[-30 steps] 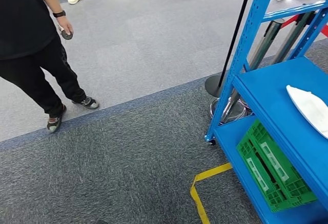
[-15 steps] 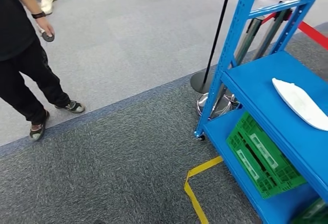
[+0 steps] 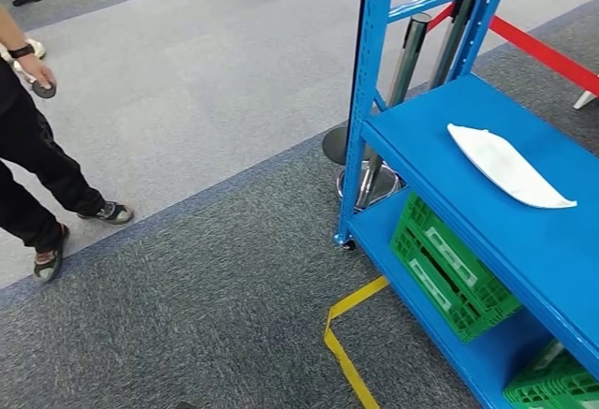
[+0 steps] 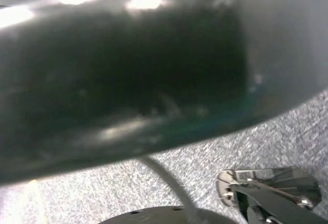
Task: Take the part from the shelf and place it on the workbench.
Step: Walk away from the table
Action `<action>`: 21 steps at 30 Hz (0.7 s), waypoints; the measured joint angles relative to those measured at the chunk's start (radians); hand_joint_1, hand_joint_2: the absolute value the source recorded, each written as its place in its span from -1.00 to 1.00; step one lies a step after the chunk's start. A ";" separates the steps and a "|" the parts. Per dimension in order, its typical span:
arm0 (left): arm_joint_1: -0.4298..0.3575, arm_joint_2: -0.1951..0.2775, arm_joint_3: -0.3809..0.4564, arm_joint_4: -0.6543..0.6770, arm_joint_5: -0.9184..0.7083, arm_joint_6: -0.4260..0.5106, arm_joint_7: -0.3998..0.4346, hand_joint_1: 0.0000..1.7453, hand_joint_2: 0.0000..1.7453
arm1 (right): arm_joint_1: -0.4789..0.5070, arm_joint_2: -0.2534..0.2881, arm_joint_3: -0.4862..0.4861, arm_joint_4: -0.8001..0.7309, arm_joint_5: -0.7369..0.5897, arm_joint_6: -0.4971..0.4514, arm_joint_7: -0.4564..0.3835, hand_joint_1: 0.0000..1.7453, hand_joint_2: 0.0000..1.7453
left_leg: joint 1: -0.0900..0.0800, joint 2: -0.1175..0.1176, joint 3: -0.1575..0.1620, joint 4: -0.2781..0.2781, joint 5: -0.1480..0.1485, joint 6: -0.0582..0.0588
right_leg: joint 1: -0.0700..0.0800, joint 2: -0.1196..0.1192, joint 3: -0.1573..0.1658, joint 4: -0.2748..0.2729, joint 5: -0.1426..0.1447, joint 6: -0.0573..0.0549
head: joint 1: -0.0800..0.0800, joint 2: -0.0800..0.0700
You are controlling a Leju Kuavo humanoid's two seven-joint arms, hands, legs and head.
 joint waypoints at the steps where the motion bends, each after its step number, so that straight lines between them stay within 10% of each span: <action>1: 0.001 0.000 0.000 0.000 0.000 0.000 0.001 -1.00 -1.00 | 0.001 0.000 0.000 0.000 0.000 0.000 0.000 -1.00 -1.00 | 0.000 -0.001 -0.013 0.026 0.000 0.002 | 0.002 0.008 0.000 0.000 0.000 0.000 | 0.000 0.000; 6: 0.001 0.002 0.001 0.000 0.000 -0.001 0.001 -1.00 -1.00 | 0.000 0.001 0.001 0.000 0.000 0.000 0.000 -1.00 -1.00 | -0.004 -0.040 0.096 -0.232 0.142 0.028 | 0.008 0.047 0.002 0.003 -0.001 0.004 | 0.000 0.000; 11: -0.002 0.002 0.001 0.000 0.000 -0.001 0.001 -1.00 -1.00 | 0.003 0.000 0.001 0.000 0.000 0.000 0.000 -1.00 -1.00 | -0.003 -0.030 0.109 -0.280 0.152 0.043 | 0.005 0.046 -0.024 0.020 -0.012 0.033 | 0.004 0.000; 16: 0.001 0.001 0.001 0.000 0.000 -0.001 0.002 -1.00 -1.00 | 0.000 0.000 0.002 0.002 0.001 0.003 0.001 -1.00 -1.00 | -0.003 0.007 0.107 -0.288 0.158 0.052 | -0.001 0.003 -0.151 0.284 -0.130 0.049 | 0.012 0.000; 21: -0.001 0.000 0.001 0.000 0.000 -0.002 0.002 -1.00 -1.00 | 0.000 -0.001 0.002 0.002 0.000 0.005 0.003 -1.00 -1.00 | -0.005 0.033 0.108 -0.277 0.150 0.037 | -0.003 -0.033 -0.020 0.036 -0.011 0.049 | 0.012 0.000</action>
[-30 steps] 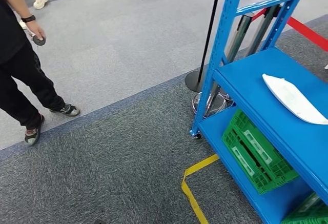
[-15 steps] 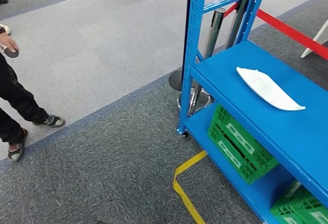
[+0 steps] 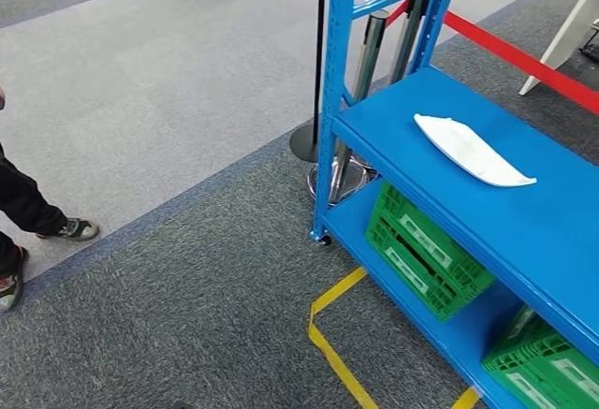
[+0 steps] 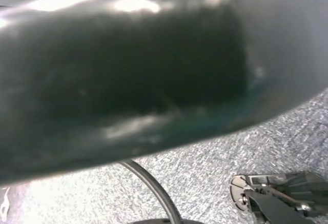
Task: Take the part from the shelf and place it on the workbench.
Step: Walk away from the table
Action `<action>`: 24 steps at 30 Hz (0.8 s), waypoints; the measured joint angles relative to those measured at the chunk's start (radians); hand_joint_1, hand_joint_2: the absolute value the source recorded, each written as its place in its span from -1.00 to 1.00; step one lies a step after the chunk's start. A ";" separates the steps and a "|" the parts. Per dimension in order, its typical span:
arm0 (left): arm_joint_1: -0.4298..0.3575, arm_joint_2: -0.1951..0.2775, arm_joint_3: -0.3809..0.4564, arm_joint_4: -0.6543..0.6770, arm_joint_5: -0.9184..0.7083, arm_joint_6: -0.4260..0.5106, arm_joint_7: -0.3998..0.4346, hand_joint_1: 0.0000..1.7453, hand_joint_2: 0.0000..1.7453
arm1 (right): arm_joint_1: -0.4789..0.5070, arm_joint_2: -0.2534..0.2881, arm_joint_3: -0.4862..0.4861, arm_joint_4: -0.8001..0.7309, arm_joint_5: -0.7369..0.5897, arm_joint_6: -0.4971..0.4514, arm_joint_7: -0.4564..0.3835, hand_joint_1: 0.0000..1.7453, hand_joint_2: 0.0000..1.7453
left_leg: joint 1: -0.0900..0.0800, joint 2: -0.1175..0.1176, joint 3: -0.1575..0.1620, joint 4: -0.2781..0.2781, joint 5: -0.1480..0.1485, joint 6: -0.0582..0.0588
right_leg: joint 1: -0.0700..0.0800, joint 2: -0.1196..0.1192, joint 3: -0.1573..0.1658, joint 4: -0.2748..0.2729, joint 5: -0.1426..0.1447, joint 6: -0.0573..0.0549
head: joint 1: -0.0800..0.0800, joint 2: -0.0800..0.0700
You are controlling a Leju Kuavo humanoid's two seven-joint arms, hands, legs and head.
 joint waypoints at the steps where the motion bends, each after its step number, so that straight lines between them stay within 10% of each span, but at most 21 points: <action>1: 0.000 0.000 0.000 0.000 0.000 0.000 0.000 -1.00 -1.00 | -0.001 0.000 0.000 0.000 0.000 0.001 0.000 -1.00 -1.00 | -0.002 0.003 0.000 0.003 -0.002 -0.006 | 0.002 -0.005 0.015 -0.029 0.003 -0.006 | -0.001 0.000; 5: -0.001 0.000 0.000 0.000 0.000 0.000 0.000 -1.00 -1.00 | 0.002 0.000 0.000 0.000 0.000 0.001 -0.001 -1.00 -1.00 | 0.001 0.004 -0.001 0.019 -0.016 -0.027 | 0.002 0.010 0.016 -0.035 0.005 -0.034 | -0.004 0.000; 9: 0.000 0.000 0.000 0.000 0.000 0.001 0.000 -1.00 -1.00 | 0.000 0.000 0.000 0.000 0.000 0.000 -0.001 -1.00 -1.00 | 0.005 -0.030 -0.096 0.246 -0.142 -0.039 | 0.002 0.029 0.017 -0.037 0.013 -0.050 | -0.008 0.000; 11: 0.003 0.000 0.000 0.000 0.000 0.001 0.000 -1.00 -1.00 | 0.001 0.000 0.000 0.000 0.000 0.000 -0.001 -1.00 -1.00 | 0.005 -0.034 -0.122 0.307 -0.148 -0.036 | 0.005 0.044 0.016 -0.036 0.013 -0.051 | -0.008 0.000; 16: 0.002 0.001 0.000 0.000 0.000 0.001 0.000 -1.00 -1.00 | 0.000 0.002 0.000 0.001 0.000 0.000 -0.002 -1.00 -1.00 | 0.001 -0.083 -0.002 0.029 -0.010 -0.008 | 0.008 0.081 0.015 -0.033 0.014 -0.044 | -0.007 0.000; 21: 0.000 0.000 0.001 0.000 -0.001 0.001 0.000 -1.00 -1.00 | 0.002 0.003 0.000 0.001 0.000 0.000 -0.003 -1.00 -1.00 | 0.002 -0.068 0.008 -0.013 0.003 0.006 | 0.003 0.075 -0.017 -0.005 -0.003 -0.014 | -0.005 0.000; 24: 0.000 0.000 0.001 0.000 -0.001 0.000 -0.001 -1.00 -1.00 | -0.001 0.003 0.000 0.002 0.000 0.000 -0.003 -1.00 -1.00 | 0.003 -0.043 0.008 -0.019 0.007 0.013 | 0.001 0.040 -0.108 0.179 -0.097 -0.003 | -0.001 0.000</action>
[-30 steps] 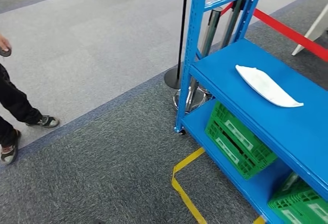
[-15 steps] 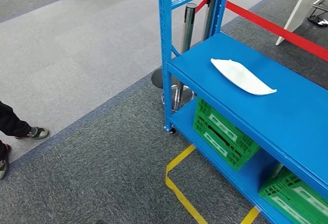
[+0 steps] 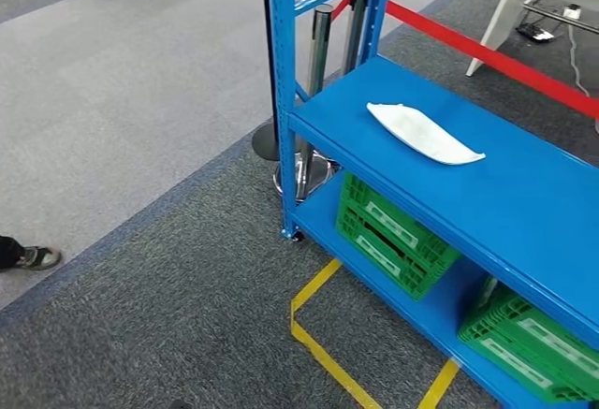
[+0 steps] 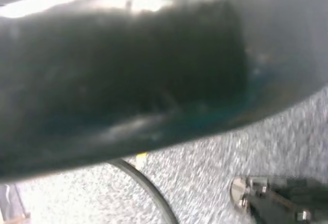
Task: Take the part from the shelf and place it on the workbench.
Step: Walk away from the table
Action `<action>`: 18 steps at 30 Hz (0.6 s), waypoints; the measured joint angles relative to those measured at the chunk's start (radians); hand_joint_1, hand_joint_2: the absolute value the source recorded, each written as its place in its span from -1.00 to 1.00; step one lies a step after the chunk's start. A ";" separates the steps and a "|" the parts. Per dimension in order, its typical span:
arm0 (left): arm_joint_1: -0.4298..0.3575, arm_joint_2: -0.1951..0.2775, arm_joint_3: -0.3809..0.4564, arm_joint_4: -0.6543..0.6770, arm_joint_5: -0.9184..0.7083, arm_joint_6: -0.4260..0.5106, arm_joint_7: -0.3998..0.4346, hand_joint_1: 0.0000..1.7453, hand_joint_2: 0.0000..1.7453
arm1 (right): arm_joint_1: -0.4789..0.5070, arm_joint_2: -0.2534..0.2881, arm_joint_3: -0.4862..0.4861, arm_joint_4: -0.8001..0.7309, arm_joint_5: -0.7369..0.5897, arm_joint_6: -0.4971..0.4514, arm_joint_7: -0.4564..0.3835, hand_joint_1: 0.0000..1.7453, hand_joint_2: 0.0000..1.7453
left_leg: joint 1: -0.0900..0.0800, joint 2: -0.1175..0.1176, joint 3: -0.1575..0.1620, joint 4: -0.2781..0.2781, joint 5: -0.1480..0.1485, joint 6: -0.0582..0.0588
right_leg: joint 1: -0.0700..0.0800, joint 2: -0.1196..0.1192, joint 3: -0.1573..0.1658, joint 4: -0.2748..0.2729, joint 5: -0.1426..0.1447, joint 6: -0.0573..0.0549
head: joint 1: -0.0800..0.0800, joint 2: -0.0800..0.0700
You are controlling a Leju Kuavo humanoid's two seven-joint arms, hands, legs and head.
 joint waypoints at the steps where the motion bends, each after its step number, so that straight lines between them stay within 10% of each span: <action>1: 0.001 0.000 0.000 0.000 0.000 -0.001 0.000 -1.00 -1.00 | 0.000 0.000 0.000 0.000 0.000 0.000 0.000 -1.00 -1.00 | 0.000 0.008 -0.001 0.000 0.000 0.000 | -0.001 -0.003 -0.027 0.057 -0.018 0.003 | 0.000 0.000; 3: 0.001 -0.001 0.000 0.000 0.000 -0.001 0.000 -1.00 -1.00 | 0.002 -0.001 0.000 0.000 0.000 0.000 0.000 -1.00 -1.00 | 0.000 0.022 -0.001 0.001 -0.001 -0.001 | -0.003 -0.007 -0.026 0.059 0.003 0.008 | 0.000 0.000; 7: -0.001 -0.002 0.000 0.000 -0.002 -0.001 0.000 -1.00 -1.00 | 0.000 -0.003 0.000 0.000 0.000 0.000 0.000 -1.00 -1.00 | -0.002 0.039 0.001 0.013 -0.011 -0.018 | -0.003 -0.037 0.115 -0.200 0.101 0.001 | -0.001 0.000; 12: -0.003 -0.002 0.000 0.000 -0.003 0.000 -0.001 -1.00 -1.00 | 0.003 -0.004 0.000 0.000 0.001 0.000 0.000 -1.00 -1.00 | 0.000 0.035 -0.005 0.040 -0.033 -0.044 | -0.001 -0.023 0.126 -0.217 0.105 -0.031 | -0.004 0.000; 16: -0.001 -0.001 0.001 0.000 -0.003 0.001 -0.001 -1.00 -1.00 | 0.001 -0.004 0.000 0.000 0.001 -0.001 0.000 -1.00 -1.00 | 0.003 0.010 -0.108 0.282 -0.156 -0.055 | -0.001 -0.007 0.126 -0.218 0.109 -0.045 | -0.007 0.000; 18: 0.001 0.000 0.001 0.000 -0.003 0.001 -0.001 -1.00 -1.00 | 0.002 -0.004 0.000 0.000 0.001 0.000 0.000 -1.00 -1.00 | 0.003 0.009 -0.126 0.319 -0.149 -0.051 | 0.002 0.006 0.126 -0.217 0.109 -0.045 | -0.007 0.000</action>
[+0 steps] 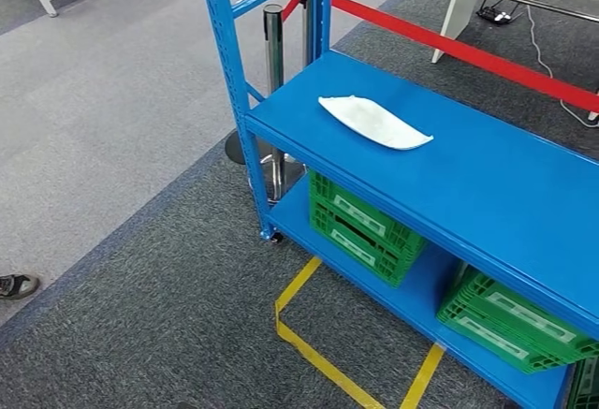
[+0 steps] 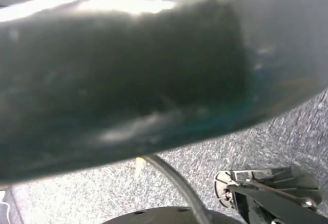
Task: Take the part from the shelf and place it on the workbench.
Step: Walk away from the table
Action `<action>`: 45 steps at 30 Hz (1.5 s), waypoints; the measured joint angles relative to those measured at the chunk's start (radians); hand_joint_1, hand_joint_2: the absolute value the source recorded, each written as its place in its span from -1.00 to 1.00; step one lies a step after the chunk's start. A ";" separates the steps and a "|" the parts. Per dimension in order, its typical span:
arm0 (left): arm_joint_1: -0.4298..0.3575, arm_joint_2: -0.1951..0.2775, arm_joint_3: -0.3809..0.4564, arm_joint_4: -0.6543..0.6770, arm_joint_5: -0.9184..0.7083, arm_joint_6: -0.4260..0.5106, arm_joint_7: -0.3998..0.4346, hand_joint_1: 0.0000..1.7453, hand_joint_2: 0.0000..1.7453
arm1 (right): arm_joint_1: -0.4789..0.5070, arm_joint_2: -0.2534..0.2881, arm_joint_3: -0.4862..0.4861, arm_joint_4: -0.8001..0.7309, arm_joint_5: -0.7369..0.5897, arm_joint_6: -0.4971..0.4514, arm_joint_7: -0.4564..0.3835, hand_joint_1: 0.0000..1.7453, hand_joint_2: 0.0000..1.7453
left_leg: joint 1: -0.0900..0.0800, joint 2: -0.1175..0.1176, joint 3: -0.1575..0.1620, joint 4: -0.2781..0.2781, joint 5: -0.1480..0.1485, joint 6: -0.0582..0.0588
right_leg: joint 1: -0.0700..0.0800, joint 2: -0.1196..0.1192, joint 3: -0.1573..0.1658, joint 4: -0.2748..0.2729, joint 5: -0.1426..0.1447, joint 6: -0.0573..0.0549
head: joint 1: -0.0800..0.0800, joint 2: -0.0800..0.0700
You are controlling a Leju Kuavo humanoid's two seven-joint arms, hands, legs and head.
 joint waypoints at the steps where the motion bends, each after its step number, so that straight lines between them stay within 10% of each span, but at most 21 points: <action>1: 0.000 0.000 0.000 0.000 0.000 0.000 0.000 -1.00 -1.00 | 0.000 0.000 0.000 0.000 0.000 0.000 0.000 -1.00 -1.00 | 0.000 -0.002 0.019 -0.043 0.032 0.004 | 0.001 0.007 0.001 0.000 0.000 0.000 | 0.000 0.000; 5: -0.001 0.001 0.001 0.000 -0.001 0.000 0.000 -1.00 -1.00 | -0.002 0.001 0.000 0.000 0.000 0.000 0.000 -1.00 -1.00 | -0.004 -0.040 0.125 -0.283 0.134 0.025 | 0.003 0.033 0.000 0.003 0.000 0.009 | 0.001 0.000; 10: -0.003 0.001 0.001 0.000 -0.001 0.000 -0.001 -1.00 -1.00 | 0.000 0.000 0.000 0.000 -0.001 0.000 0.000 -1.00 -1.00 | 0.001 -0.021 0.129 -0.314 0.144 0.043 | 0.001 0.026 -0.033 0.041 -0.024 0.037 | 0.005 0.000; 13: -0.002 0.001 0.003 0.000 -0.001 -0.001 -0.002 -1.00 -1.00 | -0.003 0.000 0.000 0.001 0.000 0.001 0.000 -1.00 -1.00 | 0.000 0.000 0.128 -0.320 0.148 0.049 | -0.002 -0.006 -0.123 0.229 -0.119 0.046 | 0.012 0.000; 15: 0.000 0.000 0.004 0.000 -0.001 -0.002 -0.002 -1.00 -1.00 | -0.001 0.000 0.000 0.001 -0.001 0.002 0.000 -1.00 -1.00 | -0.002 0.014 0.128 -0.319 0.148 0.048 | -0.003 -0.011 -0.151 0.291 -0.127 0.050 | 0.012 0.000; 20: -0.003 0.000 0.006 0.000 -0.001 -0.002 -0.002 -1.00 -1.00 | -0.004 -0.002 0.000 0.001 0.000 0.002 -0.001 -1.00 -1.00 | -0.006 0.034 0.131 -0.307 0.137 0.031 | -0.001 -0.051 -0.007 0.013 -0.007 0.041 | 0.012 0.000; 25: -0.004 0.000 0.007 0.000 -0.001 -0.002 -0.002 -1.00 -1.00 | -0.001 -0.002 0.000 0.001 0.000 0.002 -0.001 -1.00 -1.00 | -0.005 0.030 0.122 -0.276 0.112 0.006 | 0.000 -0.035 -0.003 0.001 -0.004 0.008 | 0.010 0.000; 30: -0.001 0.000 0.008 0.000 -0.001 -0.002 -0.002 -1.00 -1.00 | -0.003 -0.002 0.000 0.001 -0.001 0.001 -0.002 -1.00 -1.00 | -0.001 0.002 0.003 -0.003 -0.010 -0.003 | 0.003 -0.008 -0.005 0.001 0.001 -0.005 | 0.005 0.000; 35: -0.002 0.002 0.011 0.000 -0.001 -0.002 -0.003 -1.00 -1.00 | -0.004 0.000 0.000 0.001 -0.001 0.002 -0.006 -1.00 -1.00 | -0.007 -0.035 0.114 -0.261 0.131 0.030 | 0.010 0.027 -0.004 0.004 0.002 -0.001 | 0.006 0.000; 39: -0.004 0.002 0.013 0.000 -0.001 -0.002 -0.005 -1.00 -1.00 | -0.003 0.000 0.000 0.001 -0.002 0.002 -0.008 -1.00 -1.00 | -0.008 -0.034 0.127 -0.306 0.139 0.039 | 0.006 0.040 -0.017 0.003 0.006 0.022 | 0.006 0.000; 45: -0.002 0.000 0.014 0.000 -0.001 -0.004 -0.006 -1.00 -1.00 | -0.004 -0.001 0.001 0.002 -0.002 0.002 -0.009 -1.00 -1.00 | -0.004 0.009 0.127 -0.323 0.151 0.051 | -0.001 -0.010 -0.153 0.279 -0.126 0.046 | 0.012 0.000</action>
